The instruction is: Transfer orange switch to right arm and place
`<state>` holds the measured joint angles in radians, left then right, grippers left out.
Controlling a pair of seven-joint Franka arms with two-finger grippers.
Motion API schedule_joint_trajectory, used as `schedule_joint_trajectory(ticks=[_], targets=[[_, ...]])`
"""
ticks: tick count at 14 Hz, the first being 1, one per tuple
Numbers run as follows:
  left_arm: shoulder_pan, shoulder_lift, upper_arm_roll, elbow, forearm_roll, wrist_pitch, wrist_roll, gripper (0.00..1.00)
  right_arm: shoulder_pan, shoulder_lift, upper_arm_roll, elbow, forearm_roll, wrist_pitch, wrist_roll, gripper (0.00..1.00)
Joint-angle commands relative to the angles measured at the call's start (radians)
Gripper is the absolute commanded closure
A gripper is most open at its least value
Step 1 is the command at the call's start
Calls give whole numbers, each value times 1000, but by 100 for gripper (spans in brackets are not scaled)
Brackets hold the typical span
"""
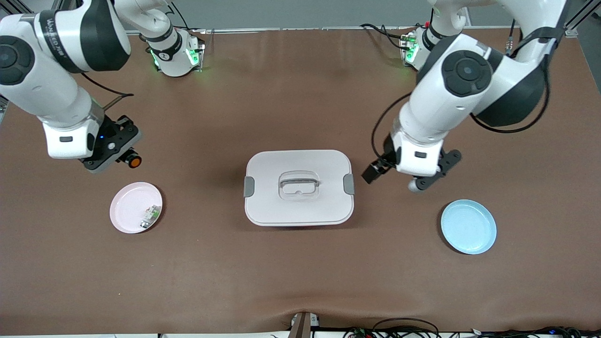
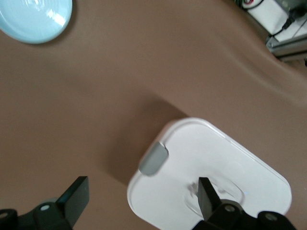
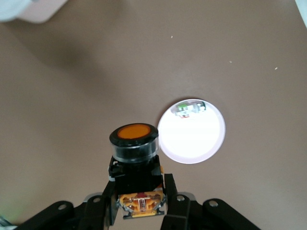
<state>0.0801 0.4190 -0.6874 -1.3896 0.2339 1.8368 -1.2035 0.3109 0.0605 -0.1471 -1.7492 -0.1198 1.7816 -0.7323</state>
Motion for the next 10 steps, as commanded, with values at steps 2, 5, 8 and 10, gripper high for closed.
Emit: schedule_joint_trajectory(ticks=[2, 5, 8, 10], targets=[[70, -60, -11, -11, 41, -40, 204, 0, -120, 54, 14, -1, -17, 100, -264, 100], [142, -82, -13, -11, 42, -79, 440, 0, -177, 117, 15, -6, -12, 205, -393, 100], [176, -115, -3, -9, 48, -158, 612, 0, -206, 195, 14, -4, -18, 284, -504, 100], [208, -161, -15, -9, 47, -218, 692, 0, -236, 251, 14, -4, -20, 346, -547, 100]])
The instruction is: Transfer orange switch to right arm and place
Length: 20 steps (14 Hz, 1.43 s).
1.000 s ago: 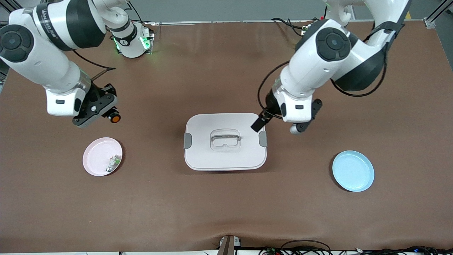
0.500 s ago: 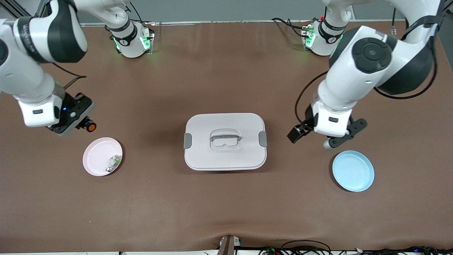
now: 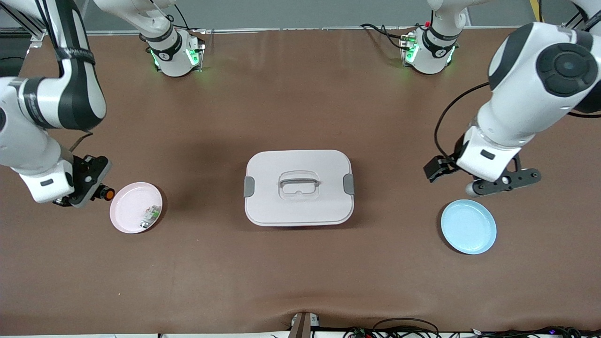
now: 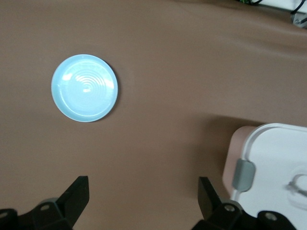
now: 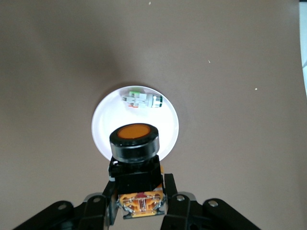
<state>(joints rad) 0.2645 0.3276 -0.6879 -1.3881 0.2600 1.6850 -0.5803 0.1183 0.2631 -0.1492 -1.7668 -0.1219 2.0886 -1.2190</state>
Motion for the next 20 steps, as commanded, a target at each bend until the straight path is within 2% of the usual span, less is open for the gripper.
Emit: schedule_joint_trajectory(ticks=[1, 5, 7, 9, 12, 13, 14, 16, 18, 20], targets=[[24, -79, -10, -6, 15, -100, 89, 0, -54, 73, 16, 13, -18, 62, -106, 100], [64, -119, -7, 30, -2, -157, 204, 0, -100, 160, 16, 13, -27, 125, -175, 100], [68, -147, -5, 29, -8, -162, 209, 0, -100, 183, 16, 15, -74, 131, -174, 100], [84, -198, -13, 20, -27, -180, 205, 0, -104, 206, 16, 15, -79, 145, -174, 100], [70, -219, 4, 8, -48, -186, 215, 0, -104, 244, 16, 14, -79, 178, -174, 100], [40, -232, 49, 4, -60, -198, 223, 0, -106, 258, 16, 13, -79, 198, -175, 100], [-35, -257, 139, -11, -71, -206, 285, 0, -106, 277, 16, 13, -78, 214, -175, 100], [-230, -285, 369, -46, -91, -205, 358, 0, -106, 297, 17, 12, -76, 231, -174, 100], [-269, -326, 494, -104, -178, -202, 405, 0, -101, 300, 17, 12, -76, 232, -174, 100], [-275, -410, 577, -228, -234, -130, 439, 0, -98, 311, 17, 7, -76, 231, -172, 100]])
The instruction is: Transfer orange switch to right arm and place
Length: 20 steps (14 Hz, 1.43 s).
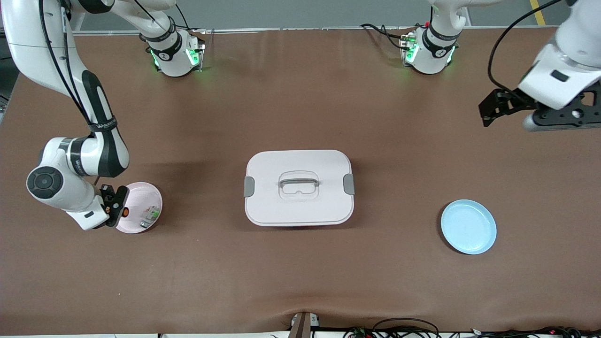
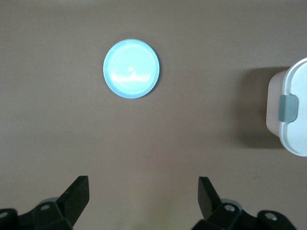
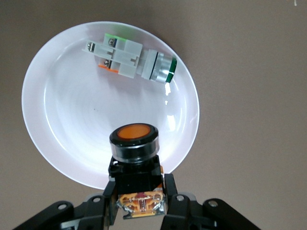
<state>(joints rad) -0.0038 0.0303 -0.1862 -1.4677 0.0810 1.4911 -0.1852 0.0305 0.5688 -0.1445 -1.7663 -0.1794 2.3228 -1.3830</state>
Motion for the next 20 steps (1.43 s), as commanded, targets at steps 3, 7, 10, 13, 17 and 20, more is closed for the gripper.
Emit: schedule_joint_trajectory(ticks=[3, 7, 10, 13, 17, 20], targets=[[31, -138, 83, -171, -56, 49, 65, 0, -11, 6, 14, -44, -17, 36, -1, 100], [21, -92, 131, -81, -55, -21, 124, 0, -7, 6, 17, -65, -11, 43, 2, 100], [-30, -67, 164, -6, -40, -43, 102, 0, 2, 6, 17, -94, -8, 63, 4, 100], [-18, -76, 171, -13, -52, -43, 115, 0, 3, 6, 17, -116, -8, 82, 4, 100], [-16, -79, 168, -16, -53, -40, 115, 0, 2, 5, 17, -122, -8, 96, 4, 99], [-16, -95, 168, -26, -53, -43, 113, 0, 0, 6, 17, -116, -8, 98, 4, 70]])
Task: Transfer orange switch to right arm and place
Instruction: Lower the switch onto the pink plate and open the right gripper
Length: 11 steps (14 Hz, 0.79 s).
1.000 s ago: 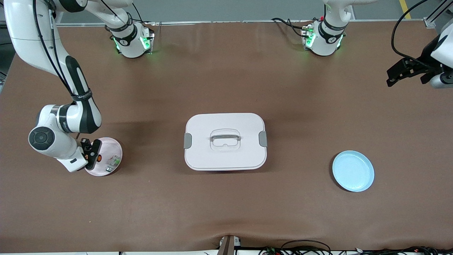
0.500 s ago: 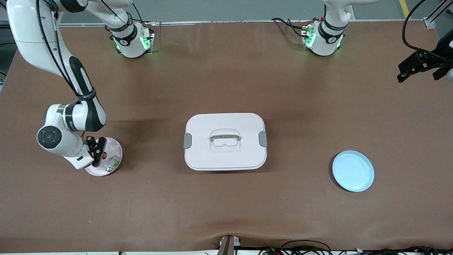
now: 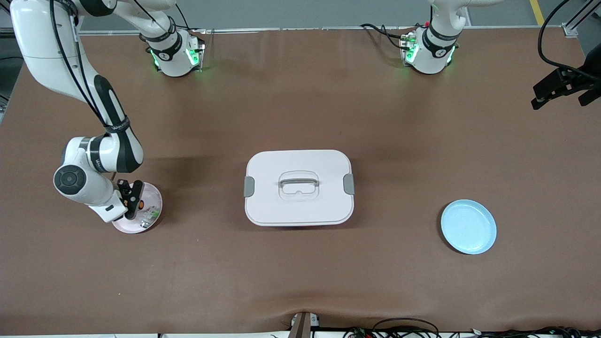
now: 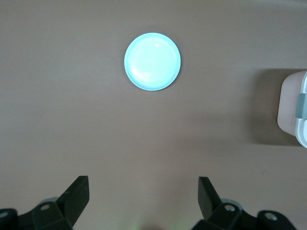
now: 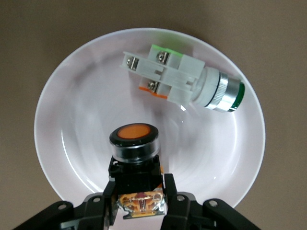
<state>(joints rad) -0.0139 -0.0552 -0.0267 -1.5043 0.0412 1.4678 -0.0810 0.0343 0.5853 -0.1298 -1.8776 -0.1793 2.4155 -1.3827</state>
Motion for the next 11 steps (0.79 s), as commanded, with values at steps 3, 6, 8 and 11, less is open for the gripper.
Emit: schedule_joint_trajectory(ticks=[3, 6, 8, 11], targets=[[-6, -11, 7, 9, -14, -23, 12, 0, -7, -12, 2, -3, -8, 7, 4, 36], [-8, -6, 5, 9, -11, -20, 14, 0, -13, -15, 2, 8, -6, 17, 4, 17], [-8, -12, 1, 0, -9, -20, 14, 0, -22, -16, 2, 26, -6, 16, 2, 2], [-8, -25, 1, -16, -9, -14, 15, 0, -40, -18, 4, 80, -6, -15, -10, 0]])
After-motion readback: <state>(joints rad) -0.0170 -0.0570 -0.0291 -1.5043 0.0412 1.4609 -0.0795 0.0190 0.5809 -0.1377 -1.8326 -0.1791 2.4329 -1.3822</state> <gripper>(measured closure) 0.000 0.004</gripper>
